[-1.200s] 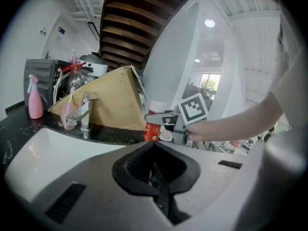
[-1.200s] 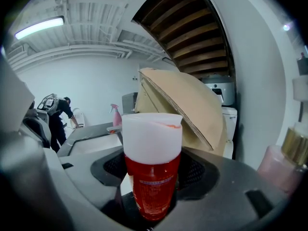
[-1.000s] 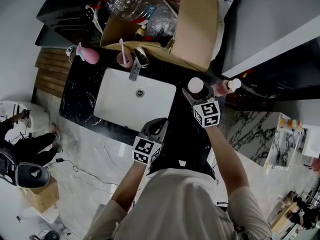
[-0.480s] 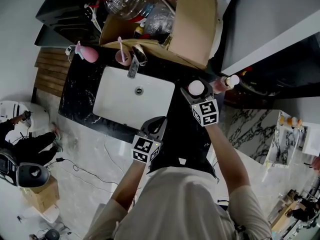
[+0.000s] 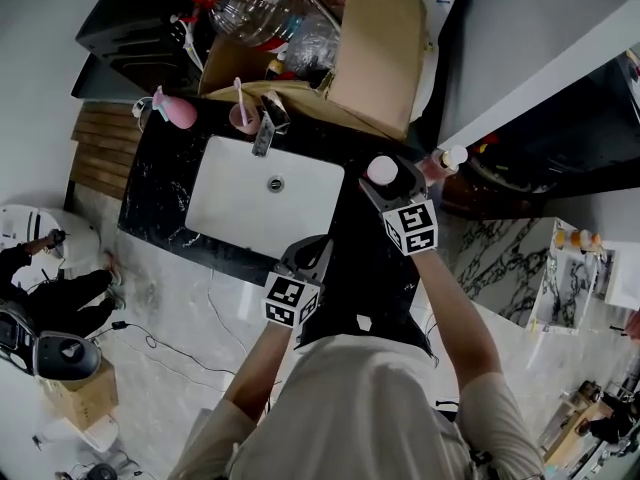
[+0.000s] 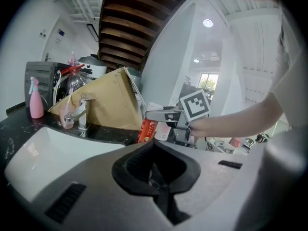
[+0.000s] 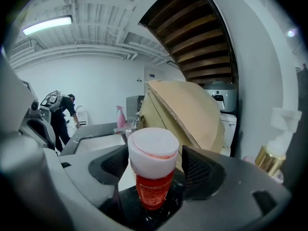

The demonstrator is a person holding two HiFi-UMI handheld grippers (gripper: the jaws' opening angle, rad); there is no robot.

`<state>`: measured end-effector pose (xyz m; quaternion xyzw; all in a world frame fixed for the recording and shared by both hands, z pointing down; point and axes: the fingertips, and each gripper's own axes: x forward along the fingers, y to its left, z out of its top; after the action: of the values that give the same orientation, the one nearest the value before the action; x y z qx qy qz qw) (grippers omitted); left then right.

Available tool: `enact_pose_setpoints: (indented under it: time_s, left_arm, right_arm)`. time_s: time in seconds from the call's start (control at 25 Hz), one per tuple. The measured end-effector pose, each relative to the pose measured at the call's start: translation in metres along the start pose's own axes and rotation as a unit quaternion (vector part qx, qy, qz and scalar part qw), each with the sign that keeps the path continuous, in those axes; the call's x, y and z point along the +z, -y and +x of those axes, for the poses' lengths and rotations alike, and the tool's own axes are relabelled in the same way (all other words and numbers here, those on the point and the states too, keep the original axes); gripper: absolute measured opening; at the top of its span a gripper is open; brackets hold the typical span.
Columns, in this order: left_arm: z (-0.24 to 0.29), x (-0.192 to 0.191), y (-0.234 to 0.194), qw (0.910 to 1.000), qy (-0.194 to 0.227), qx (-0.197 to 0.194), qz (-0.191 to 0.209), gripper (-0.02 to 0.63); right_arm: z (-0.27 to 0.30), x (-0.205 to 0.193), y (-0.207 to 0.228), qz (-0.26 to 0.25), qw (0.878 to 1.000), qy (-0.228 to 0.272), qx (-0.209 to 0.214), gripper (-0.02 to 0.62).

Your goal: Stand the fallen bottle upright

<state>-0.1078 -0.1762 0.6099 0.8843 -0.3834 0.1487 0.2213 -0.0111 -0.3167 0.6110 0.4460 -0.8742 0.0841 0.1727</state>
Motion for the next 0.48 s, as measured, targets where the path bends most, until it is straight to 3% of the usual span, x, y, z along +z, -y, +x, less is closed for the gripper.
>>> enact_pose_setpoints:
  time_s: [0.48]
  left_arm:
    - [-0.008,0.015,0.026,0.9997,0.024,0.006,-0.002,0.006]
  right_arm:
    - [-0.073,-0.011,-0.008,-0.007,0.999,-0.037,-0.031,0.330]
